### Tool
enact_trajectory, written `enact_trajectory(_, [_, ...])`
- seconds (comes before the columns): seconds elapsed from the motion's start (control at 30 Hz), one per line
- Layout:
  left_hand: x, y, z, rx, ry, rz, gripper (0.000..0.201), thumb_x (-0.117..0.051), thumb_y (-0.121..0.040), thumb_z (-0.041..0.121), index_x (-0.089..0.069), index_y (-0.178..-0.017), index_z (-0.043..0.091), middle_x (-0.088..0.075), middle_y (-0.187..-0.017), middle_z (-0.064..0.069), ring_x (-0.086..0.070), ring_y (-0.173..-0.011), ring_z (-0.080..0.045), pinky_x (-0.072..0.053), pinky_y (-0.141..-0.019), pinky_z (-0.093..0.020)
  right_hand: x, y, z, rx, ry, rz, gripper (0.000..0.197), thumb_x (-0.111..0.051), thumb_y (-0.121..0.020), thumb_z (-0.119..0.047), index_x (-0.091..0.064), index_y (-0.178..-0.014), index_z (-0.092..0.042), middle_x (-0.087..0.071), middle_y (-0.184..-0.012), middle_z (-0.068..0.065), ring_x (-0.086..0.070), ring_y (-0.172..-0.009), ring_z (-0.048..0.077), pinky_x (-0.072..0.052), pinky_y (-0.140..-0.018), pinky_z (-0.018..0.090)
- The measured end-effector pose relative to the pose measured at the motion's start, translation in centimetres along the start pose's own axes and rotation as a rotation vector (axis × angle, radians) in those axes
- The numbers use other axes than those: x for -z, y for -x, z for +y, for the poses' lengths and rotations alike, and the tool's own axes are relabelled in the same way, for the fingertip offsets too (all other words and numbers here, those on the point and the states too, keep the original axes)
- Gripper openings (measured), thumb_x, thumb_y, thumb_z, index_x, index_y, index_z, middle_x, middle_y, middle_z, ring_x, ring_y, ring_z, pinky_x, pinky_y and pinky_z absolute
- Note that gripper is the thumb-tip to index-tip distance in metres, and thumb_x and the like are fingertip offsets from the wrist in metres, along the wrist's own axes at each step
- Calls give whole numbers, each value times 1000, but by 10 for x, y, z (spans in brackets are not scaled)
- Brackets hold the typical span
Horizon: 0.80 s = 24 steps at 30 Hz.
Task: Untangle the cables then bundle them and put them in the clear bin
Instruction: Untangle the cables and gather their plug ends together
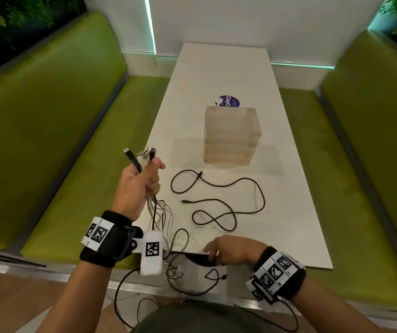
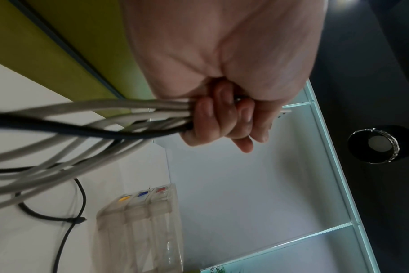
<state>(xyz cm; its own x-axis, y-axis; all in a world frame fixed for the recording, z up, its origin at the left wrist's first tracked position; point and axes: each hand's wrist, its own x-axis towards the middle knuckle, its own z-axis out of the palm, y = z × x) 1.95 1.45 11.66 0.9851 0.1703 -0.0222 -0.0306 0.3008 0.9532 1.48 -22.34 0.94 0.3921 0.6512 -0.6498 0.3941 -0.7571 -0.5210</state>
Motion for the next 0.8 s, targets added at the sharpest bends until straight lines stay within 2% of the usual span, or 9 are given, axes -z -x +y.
enact_trajectory(0.07, [-2, 0, 0, 2, 16, -11, 23, -61, -91, 28, -58, -75, 11, -28, -49, 9, -21, -43, -8, -16, -46, -26, 7, -1, 4, -17, -40, 62, 43, -51, -87, -1, -53, -128, -15, -66, -115, 2, -63, -99, 19, -50, -86, 32])
enact_trajectory(0.13, [-3, -1, 0, 1, 52, -32, 25, -65, -86, 33, -58, -74, 12, -29, -48, 10, -21, -43, -7, -18, -44, -23, 17, -3, 5, -21, -188, 159, 31, -49, -88, -2, -59, -116, -13, -65, -97, 0, -64, -82, 20, -53, -75, 32])
enact_trajectory(0.2, [-4, -2, -1, -1, 88, -58, 28, -69, -77, 39, -58, -72, 13, -29, -48, 11, -21, -41, -5, -21, -41, -20, 27, -8, 4, -22, -254, 305, 20, -52, -90, -7, -64, -106, -12, -62, -92, -2, -59, -72, 13, -50, -70, 30])
enact_trajectory(0.3, [-5, -3, -2, -3, 95, -76, 33, -73, -73, 43, -58, -73, 13, -29, -48, 11, -22, -41, -5, -22, -41, -18, 39, -29, 5, -105, -152, 583, 19, -55, -93, -20, -64, -108, -12, -63, -108, 4, -58, -91, 16, -45, -81, 28])
enact_trajectory(0.4, [-7, -2, -3, 11, 77, -48, 29, -70, -79, 38, -57, -73, 13, -28, -48, 10, -21, -42, -6, -22, -41, -19, 44, -55, 9, -229, -107, 729, 25, -49, -96, -21, -58, -117, -11, -56, -115, 8, -56, -102, 26, -43, -82, 31])
enact_trajectory(0.53, [-10, -2, -1, 40, 63, -34, 15, -61, -84, 20, -53, -79, 9, -29, -48, 10, -21, -43, -7, -18, -44, -22, 42, -75, 23, -302, 154, 765, 29, -45, -93, -5, -54, -120, -11, -52, -120, 9, -49, -109, 29, -47, -82, 37])
enact_trajectory(0.63, [-12, -3, -3, 62, 94, -43, 12, -56, -89, 12, -53, -78, 7, -33, -48, 8, -25, -42, -6, -21, -44, -20, 43, -76, 30, -346, 249, 730, 21, -44, -94, -8, -53, -113, -10, -56, -115, 11, -49, -106, 29, -45, -82, 37])
enact_trajectory(0.7, [-11, -4, -5, 74, 86, -36, 22, -49, -96, 11, -54, -75, 8, -42, -51, 4, -30, -43, -6, -25, -46, -19, 51, -71, 30, -331, 122, 781, 17, -45, -95, -14, -57, -107, -9, -59, -110, 11, -52, -103, 28, -45, -81, 36])
enact_trajectory(0.8, [-14, -6, -9, 80, 20, -28, 26, -43, -99, 12, -56, -77, 8, -59, -59, 0, -44, -49, -8, -36, -51, -19, 71, -47, 15, -194, -357, 1036, 9, -56, -93, -18, -60, -96, -12, -63, -95, 4, -58, -89, 20, -44, -71, 25])
